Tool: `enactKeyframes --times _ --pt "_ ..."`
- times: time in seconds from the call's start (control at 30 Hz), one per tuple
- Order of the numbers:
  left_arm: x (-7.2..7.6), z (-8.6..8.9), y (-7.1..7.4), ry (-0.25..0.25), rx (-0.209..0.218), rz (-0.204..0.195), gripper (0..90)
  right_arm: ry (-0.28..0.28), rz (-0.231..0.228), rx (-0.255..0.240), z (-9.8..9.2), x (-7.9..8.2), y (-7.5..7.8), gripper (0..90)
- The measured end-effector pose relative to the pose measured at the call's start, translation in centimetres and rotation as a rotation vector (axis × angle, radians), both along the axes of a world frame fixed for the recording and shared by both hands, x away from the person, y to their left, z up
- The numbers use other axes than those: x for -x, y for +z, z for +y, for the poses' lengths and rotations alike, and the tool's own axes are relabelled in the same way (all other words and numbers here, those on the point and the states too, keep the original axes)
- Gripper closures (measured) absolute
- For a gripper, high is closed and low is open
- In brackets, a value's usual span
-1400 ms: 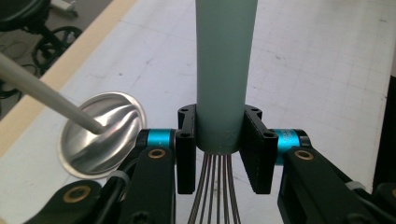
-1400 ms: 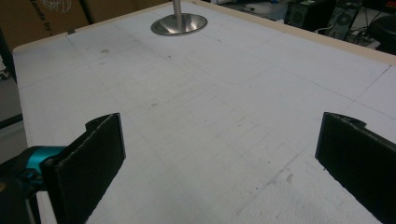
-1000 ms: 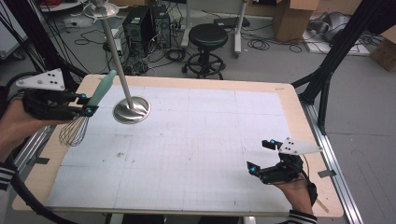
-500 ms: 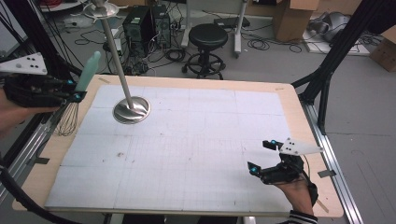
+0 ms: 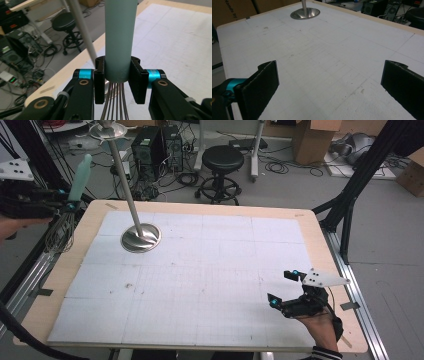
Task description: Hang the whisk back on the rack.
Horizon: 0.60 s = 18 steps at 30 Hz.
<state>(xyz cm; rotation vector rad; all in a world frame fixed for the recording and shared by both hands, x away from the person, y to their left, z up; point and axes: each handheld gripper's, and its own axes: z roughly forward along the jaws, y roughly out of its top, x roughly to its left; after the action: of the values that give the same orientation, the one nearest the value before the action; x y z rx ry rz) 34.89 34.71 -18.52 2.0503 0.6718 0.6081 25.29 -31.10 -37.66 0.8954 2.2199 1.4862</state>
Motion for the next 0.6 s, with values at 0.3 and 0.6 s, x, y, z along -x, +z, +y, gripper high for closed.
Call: enactKeyframes --times 0.3,0.6 --pt "-0.7 0.5 0.9 0.004 0.000 -0.001 69.4 -0.008 0.011 0.002 -0.3 0.0 -0.3 0.5" --pt "-1.7 1.5 1.8 0.022 0.002 -0.011 69.4 -0.016 0.017 -0.003 -0.6 0.1 -0.4 0.5"
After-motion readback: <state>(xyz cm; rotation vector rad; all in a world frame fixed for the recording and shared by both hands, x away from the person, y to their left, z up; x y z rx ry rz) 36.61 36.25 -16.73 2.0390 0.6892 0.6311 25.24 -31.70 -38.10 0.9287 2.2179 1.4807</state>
